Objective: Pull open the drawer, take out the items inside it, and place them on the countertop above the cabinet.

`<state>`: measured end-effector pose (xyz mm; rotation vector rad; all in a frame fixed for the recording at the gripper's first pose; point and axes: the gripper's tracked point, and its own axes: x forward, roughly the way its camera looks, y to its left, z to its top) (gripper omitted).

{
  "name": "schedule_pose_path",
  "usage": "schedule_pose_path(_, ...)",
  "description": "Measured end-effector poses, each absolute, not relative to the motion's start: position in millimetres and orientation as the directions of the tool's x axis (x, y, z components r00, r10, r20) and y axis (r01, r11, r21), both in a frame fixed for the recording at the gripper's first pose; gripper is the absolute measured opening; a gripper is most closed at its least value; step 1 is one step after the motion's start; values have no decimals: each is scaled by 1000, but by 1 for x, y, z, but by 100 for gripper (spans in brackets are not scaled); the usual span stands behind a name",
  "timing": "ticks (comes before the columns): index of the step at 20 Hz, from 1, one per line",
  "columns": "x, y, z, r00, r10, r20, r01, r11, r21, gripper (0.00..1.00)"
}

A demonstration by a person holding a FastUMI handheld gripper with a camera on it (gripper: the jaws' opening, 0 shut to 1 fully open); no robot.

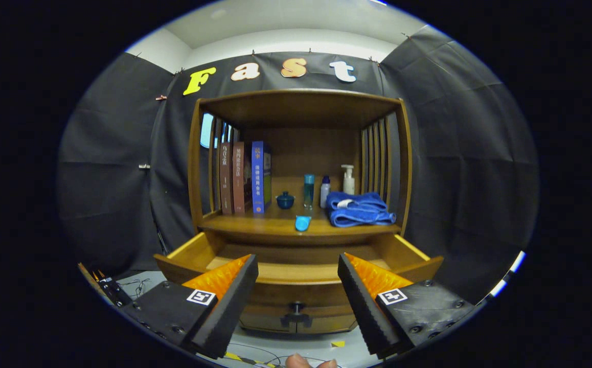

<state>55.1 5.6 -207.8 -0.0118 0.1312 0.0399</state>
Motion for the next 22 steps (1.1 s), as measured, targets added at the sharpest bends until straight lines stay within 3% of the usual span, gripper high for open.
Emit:
schedule_pose_path(9,82,8,-302,973,31,-230,-39,999,-29,100)
schedule_pose_path(22,121,15,-307,974,17,-226,-23,999,-22,100)
